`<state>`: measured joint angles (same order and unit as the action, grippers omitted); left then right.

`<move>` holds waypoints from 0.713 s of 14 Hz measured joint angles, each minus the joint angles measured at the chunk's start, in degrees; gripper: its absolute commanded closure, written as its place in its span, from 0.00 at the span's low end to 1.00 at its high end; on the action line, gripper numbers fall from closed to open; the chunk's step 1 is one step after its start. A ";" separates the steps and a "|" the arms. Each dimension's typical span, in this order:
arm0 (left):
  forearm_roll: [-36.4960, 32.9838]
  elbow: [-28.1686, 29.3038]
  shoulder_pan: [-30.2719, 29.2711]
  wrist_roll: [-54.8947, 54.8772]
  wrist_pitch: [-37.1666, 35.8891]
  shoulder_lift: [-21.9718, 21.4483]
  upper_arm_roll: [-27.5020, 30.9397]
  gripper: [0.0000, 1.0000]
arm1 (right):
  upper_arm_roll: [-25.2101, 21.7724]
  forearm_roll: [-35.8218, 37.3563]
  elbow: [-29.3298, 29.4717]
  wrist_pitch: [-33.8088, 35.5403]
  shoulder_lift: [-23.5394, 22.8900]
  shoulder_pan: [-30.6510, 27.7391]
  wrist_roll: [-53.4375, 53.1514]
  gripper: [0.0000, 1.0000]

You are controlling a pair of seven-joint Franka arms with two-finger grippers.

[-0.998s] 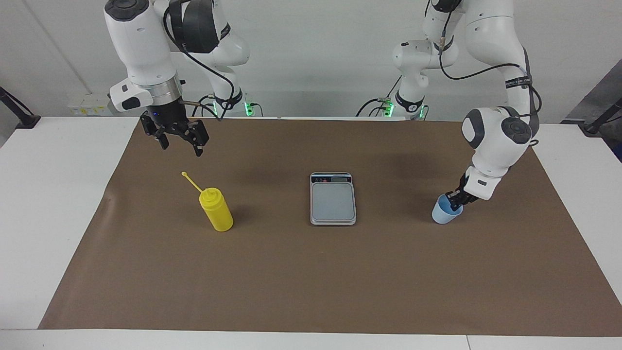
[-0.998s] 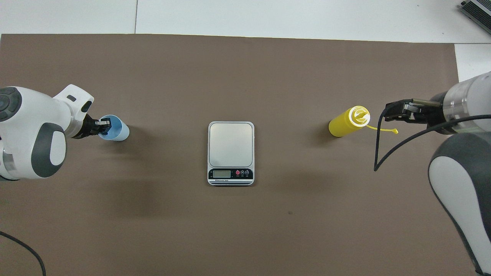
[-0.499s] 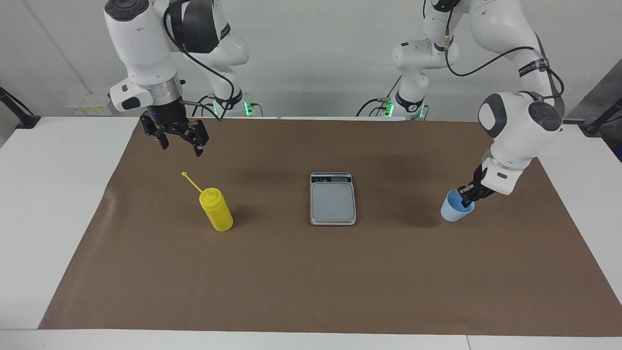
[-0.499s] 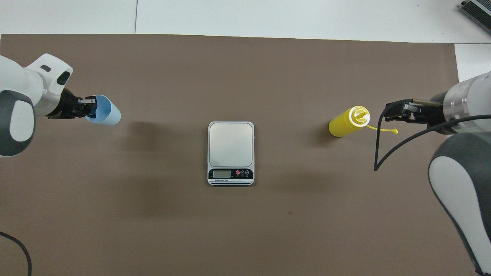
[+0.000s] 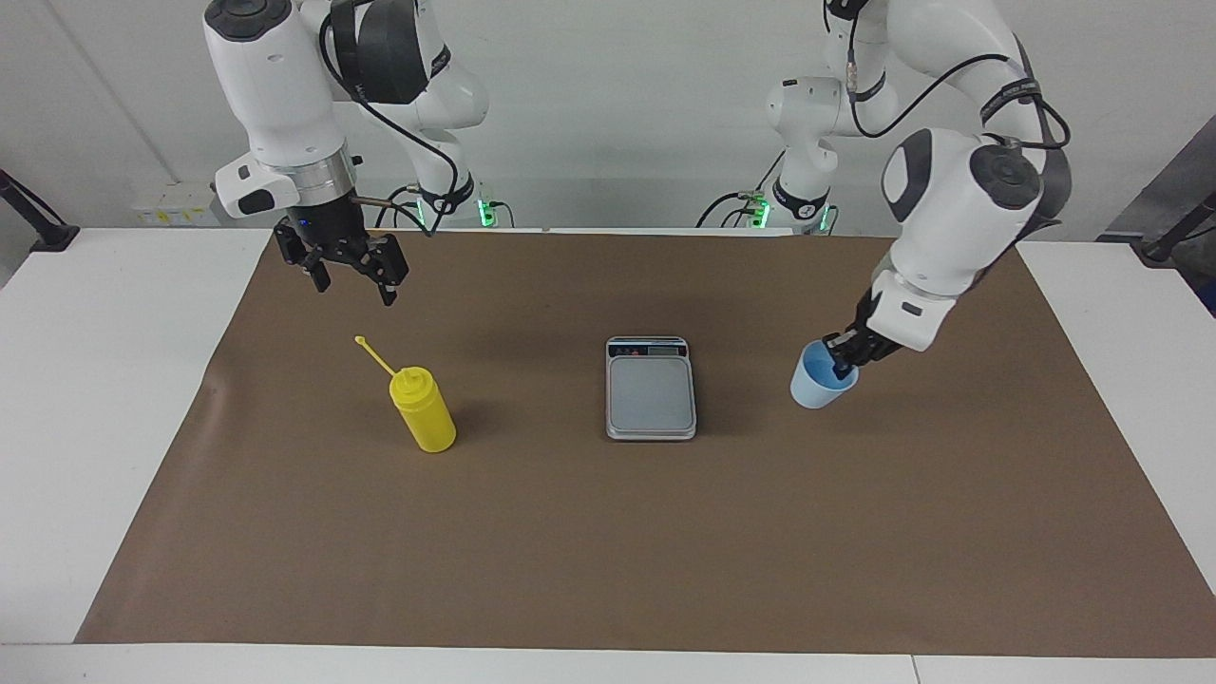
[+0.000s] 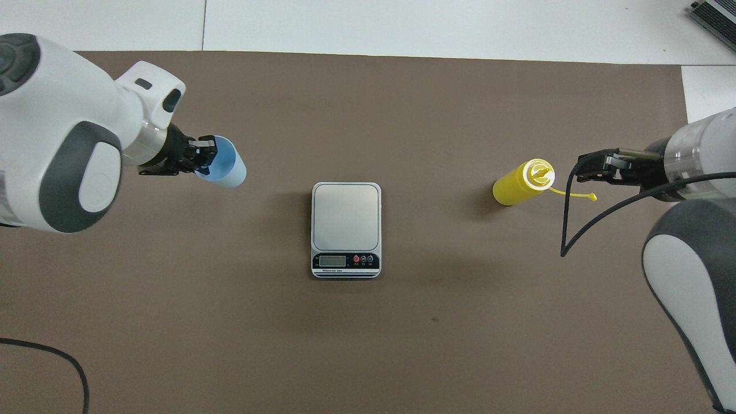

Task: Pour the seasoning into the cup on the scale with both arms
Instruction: 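Lift the blue cup with the left gripper and carry it over the scale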

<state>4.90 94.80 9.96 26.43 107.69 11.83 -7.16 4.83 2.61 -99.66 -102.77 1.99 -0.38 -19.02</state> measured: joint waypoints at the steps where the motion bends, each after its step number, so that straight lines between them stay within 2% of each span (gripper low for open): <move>1: 0.00 0.01 2.44 2.21 0.92 0.27 -0.05 1.00 | 0.00 0.00 0.00 0.00 0.00 0.00 0.00 0.00; 5: -0.01 0.08 9.76 8.99 4.56 1.71 -0.03 1.00 | 0.00 0.00 0.00 0.00 0.00 0.00 0.00 0.00; 10: -1.95 0.12 14.87 13.06 8.15 5.73 0.09 1.00 | 0.00 0.00 0.00 0.00 0.00 0.00 0.00 0.00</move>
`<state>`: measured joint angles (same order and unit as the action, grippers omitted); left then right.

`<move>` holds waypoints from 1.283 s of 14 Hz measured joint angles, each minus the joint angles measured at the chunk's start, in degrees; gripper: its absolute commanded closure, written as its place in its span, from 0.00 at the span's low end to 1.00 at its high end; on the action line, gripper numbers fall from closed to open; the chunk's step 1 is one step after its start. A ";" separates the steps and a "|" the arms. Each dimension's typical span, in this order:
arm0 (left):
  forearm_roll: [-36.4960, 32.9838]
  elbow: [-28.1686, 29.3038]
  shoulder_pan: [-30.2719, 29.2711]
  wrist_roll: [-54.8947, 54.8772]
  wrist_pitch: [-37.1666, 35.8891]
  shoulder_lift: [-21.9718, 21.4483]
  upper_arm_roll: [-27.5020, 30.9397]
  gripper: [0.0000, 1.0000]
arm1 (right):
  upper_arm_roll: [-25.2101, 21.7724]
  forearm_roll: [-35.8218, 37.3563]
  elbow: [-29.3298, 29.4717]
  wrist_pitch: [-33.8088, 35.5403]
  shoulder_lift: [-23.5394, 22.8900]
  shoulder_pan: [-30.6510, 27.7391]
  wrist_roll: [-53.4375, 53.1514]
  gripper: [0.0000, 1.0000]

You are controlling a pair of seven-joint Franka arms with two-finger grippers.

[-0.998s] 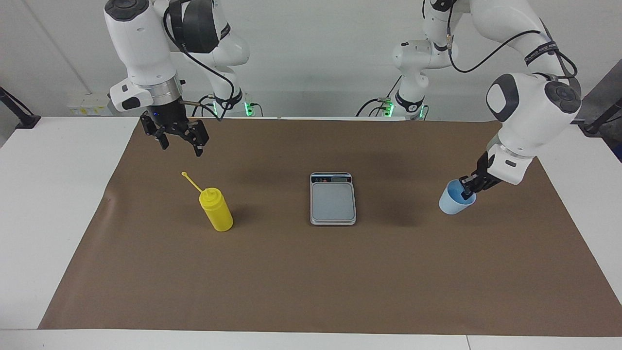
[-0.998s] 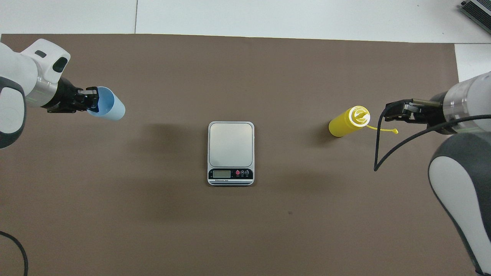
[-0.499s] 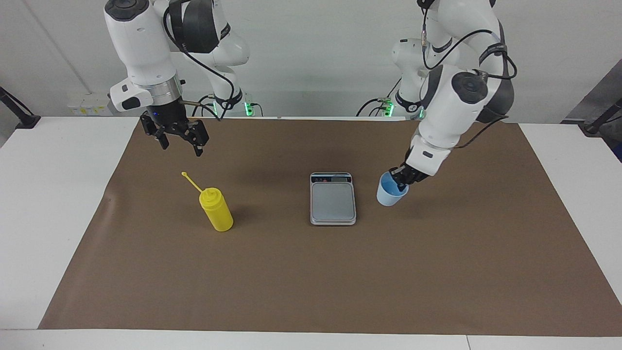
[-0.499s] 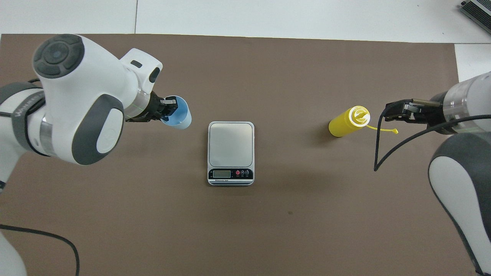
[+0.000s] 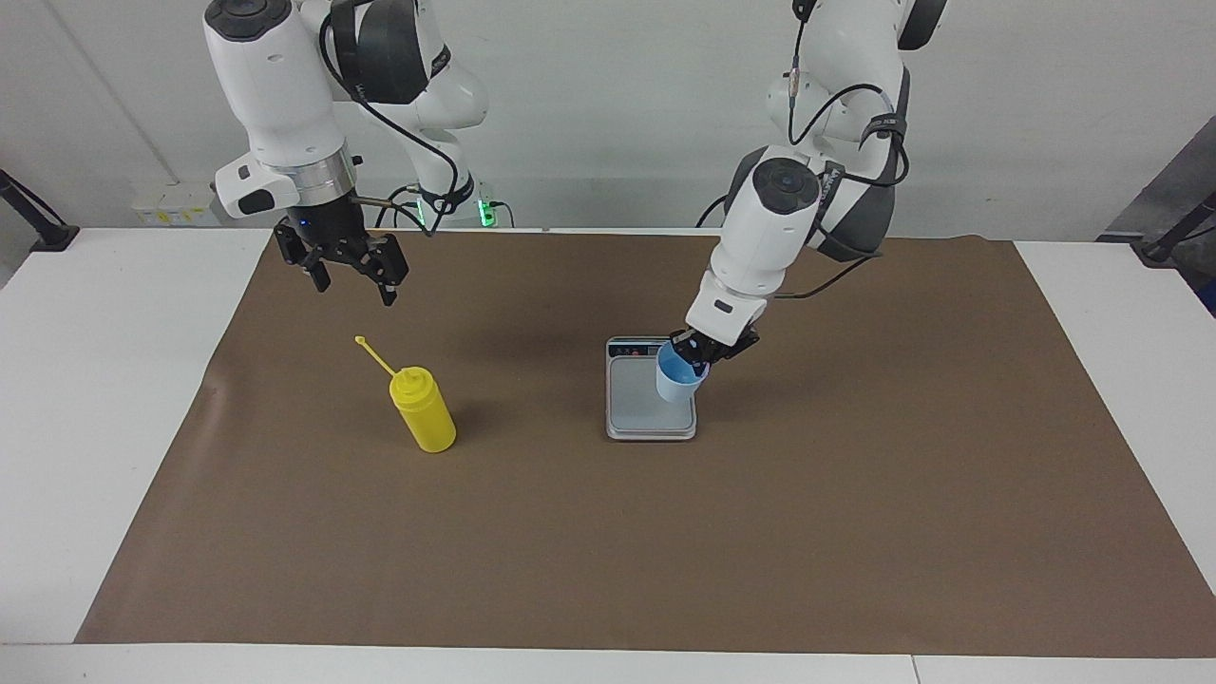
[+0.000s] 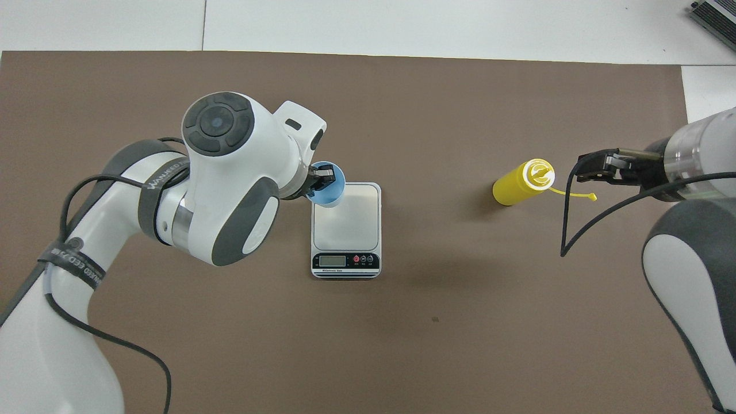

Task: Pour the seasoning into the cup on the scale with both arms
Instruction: 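Lift the blue cup with the left gripper and carry it over the scale, then lower the blue cup onto the scale and open the left gripper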

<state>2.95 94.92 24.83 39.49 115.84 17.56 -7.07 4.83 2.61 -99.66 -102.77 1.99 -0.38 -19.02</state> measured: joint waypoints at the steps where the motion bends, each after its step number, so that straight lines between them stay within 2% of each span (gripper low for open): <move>1: -0.77 0.01 0.81 1.00 0.58 0.82 -0.02 1.00 | 0.00 0.00 0.00 0.00 0.00 0.00 0.00 0.00; 4: -1.36 1.11 2.26 1.78 2.64 2.20 0.01 1.00 | 0.00 0.00 0.00 0.00 0.00 0.00 0.00 0.00; 15: -1.46 5.56 2.57 1.80 9.13 2.31 0.22 1.00 | 0.00 0.00 0.00 0.00 0.00 0.00 0.00 0.00; 16: -1.46 5.69 2.57 1.80 9.39 2.31 0.22 0.89 | 0.00 0.00 0.00 0.00 0.00 0.00 0.00 0.00; 17: -1.47 5.77 2.58 1.80 9.48 2.31 0.22 0.28 | 0.00 0.00 0.00 0.00 0.00 0.00 0.00 0.00; 18: -1.48 5.80 2.58 1.80 9.56 2.31 0.22 0.00 | 0.00 0.00 0.00 0.00 0.00 0.00 0.00 0.00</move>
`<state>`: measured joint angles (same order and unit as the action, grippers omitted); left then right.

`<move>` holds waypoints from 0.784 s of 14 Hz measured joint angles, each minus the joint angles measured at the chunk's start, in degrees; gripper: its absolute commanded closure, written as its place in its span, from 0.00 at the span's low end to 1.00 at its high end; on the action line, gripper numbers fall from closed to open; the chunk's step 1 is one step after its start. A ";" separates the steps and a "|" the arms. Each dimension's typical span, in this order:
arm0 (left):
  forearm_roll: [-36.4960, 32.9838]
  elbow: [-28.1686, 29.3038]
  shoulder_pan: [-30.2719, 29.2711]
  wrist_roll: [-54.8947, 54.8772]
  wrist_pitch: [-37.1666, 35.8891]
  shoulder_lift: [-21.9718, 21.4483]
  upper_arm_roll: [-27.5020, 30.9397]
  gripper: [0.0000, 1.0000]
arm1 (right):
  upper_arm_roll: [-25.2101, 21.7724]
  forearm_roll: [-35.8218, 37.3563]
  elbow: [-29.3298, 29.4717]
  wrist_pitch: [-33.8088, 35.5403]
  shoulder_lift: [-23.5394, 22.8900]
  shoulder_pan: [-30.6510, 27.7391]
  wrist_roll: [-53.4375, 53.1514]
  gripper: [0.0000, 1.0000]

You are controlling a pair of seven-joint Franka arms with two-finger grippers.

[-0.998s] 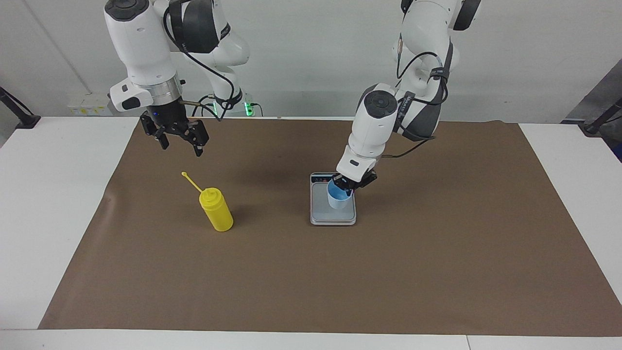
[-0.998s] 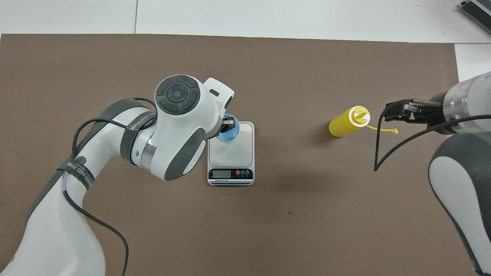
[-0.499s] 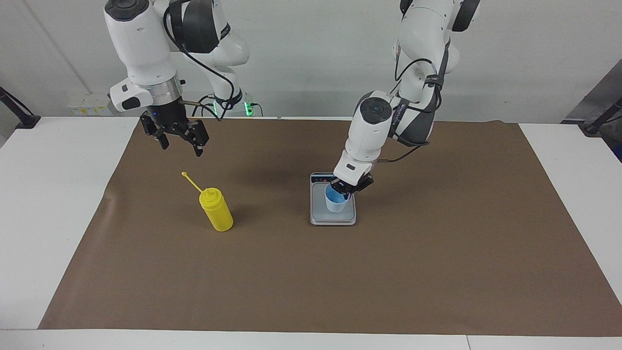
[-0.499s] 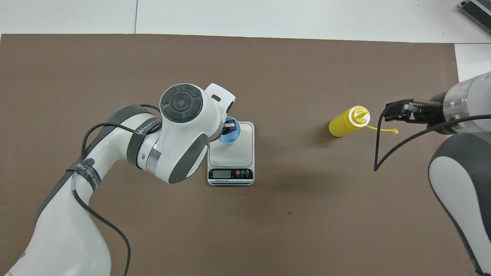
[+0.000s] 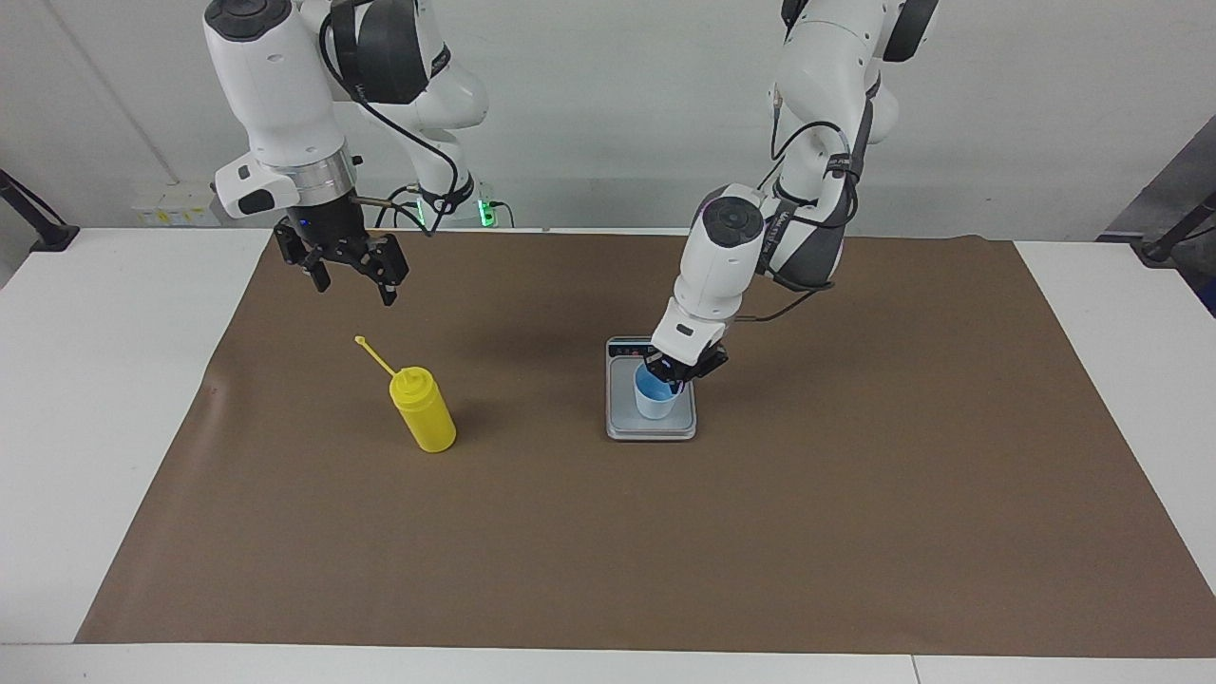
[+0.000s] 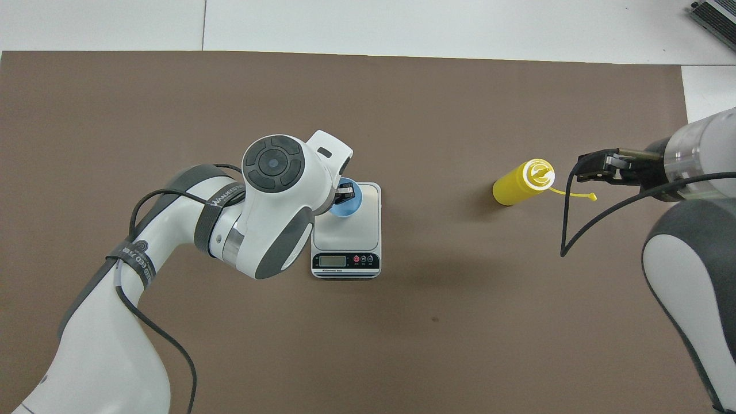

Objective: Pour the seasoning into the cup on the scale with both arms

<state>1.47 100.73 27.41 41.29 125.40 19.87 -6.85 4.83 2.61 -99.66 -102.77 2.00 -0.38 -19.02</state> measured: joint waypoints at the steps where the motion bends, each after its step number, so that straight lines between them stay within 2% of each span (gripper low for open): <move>1: 0.00 0.01 0.00 0.00 0.03 0.00 0.00 0.00 | 0.00 0.00 0.00 0.00 0.00 0.00 0.00 0.00; 6: -2.10 -0.63 -0.11 -0.01 -1.11 -0.61 0.74 0.00 | 0.00 0.00 0.00 0.00 0.00 0.00 0.00 0.00; 11: -2.35 -1.79 -6.93 -7.76 -8.60 -6.75 1.76 0.00 | 0.00 0.00 0.00 0.00 0.00 0.00 0.00 0.00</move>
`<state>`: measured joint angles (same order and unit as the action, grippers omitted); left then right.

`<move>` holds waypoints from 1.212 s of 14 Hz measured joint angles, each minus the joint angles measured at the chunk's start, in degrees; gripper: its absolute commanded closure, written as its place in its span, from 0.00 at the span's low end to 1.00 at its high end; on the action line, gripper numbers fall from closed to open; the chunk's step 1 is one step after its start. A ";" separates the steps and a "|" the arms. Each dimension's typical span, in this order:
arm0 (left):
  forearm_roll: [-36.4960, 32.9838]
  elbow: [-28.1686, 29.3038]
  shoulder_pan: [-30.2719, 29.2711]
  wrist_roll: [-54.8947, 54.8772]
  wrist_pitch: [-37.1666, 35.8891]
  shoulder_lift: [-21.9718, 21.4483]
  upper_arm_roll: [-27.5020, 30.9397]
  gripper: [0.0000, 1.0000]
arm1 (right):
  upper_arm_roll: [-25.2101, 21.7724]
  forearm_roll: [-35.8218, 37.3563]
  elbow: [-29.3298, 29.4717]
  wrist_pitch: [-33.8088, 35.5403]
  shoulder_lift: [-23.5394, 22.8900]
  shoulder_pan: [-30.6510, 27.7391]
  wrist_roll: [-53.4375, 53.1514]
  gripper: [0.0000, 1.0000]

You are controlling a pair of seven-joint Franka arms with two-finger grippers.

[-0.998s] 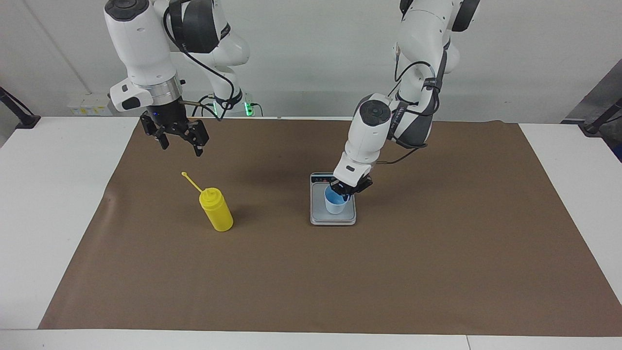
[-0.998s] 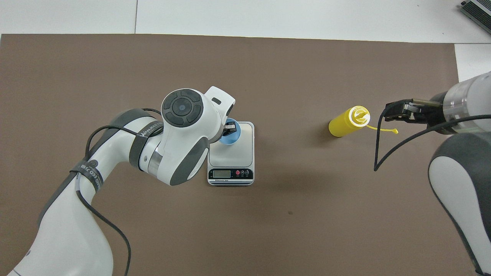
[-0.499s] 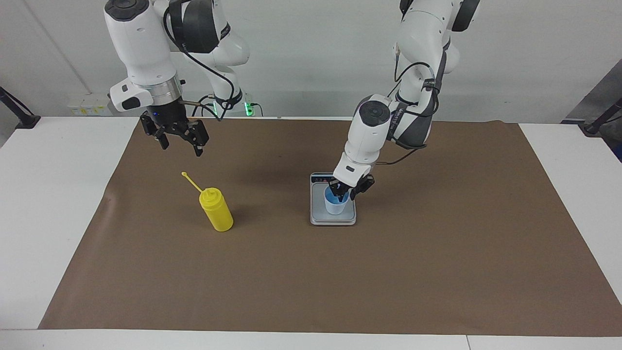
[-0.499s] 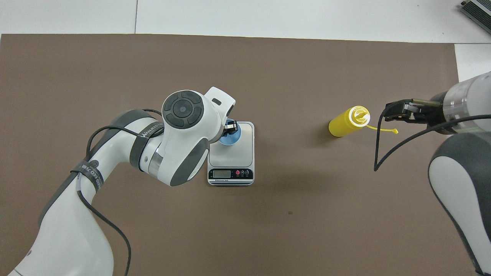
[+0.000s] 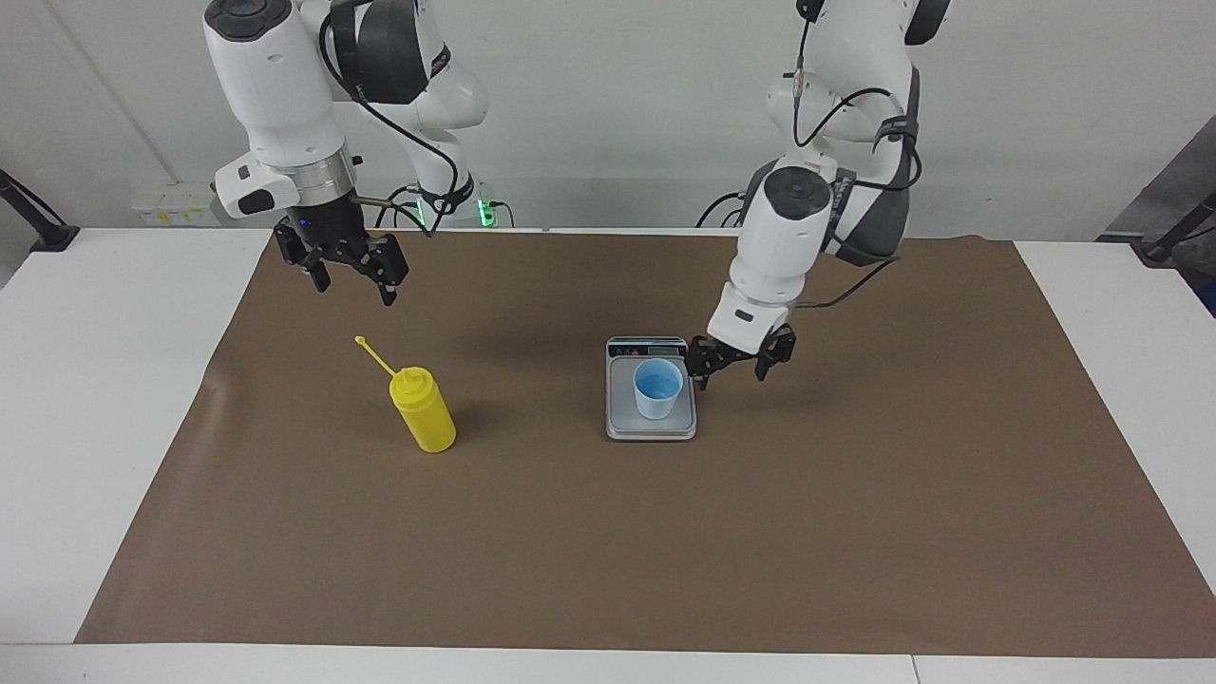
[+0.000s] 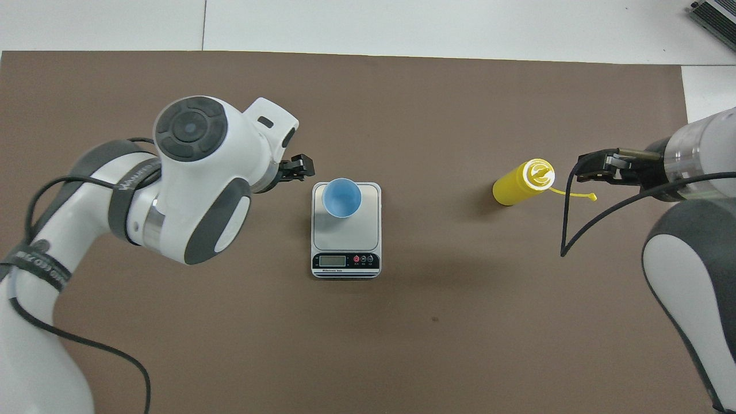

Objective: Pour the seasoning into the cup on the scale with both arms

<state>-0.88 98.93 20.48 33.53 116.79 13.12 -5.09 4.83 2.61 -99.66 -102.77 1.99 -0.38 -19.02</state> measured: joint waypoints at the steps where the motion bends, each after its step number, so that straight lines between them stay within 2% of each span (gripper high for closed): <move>1: 0.00 0.00 -1.76 -2.77 -1.95 -1.31 0.04 0.00 | 0.00 0.00 0.00 0.00 0.00 0.00 0.00 0.00; 11: 0.00 0.00 -17.06 -31.00 -14.00 -9.59 0.25 0.00 | 0.00 0.00 0.00 0.00 0.00 0.00 0.00 0.00; 17: 0.00 -1.95 -19.97 -33.34 -19.14 -12.68 0.28 0.00 | -0.10 0.00 0.00 0.00 0.00 -0.98 0.00 0.00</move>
<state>-0.88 96.98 0.52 0.19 97.66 0.45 -4.81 4.73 2.61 -99.66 -102.77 2.00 -1.36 -19.02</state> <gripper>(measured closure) 0.000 0.000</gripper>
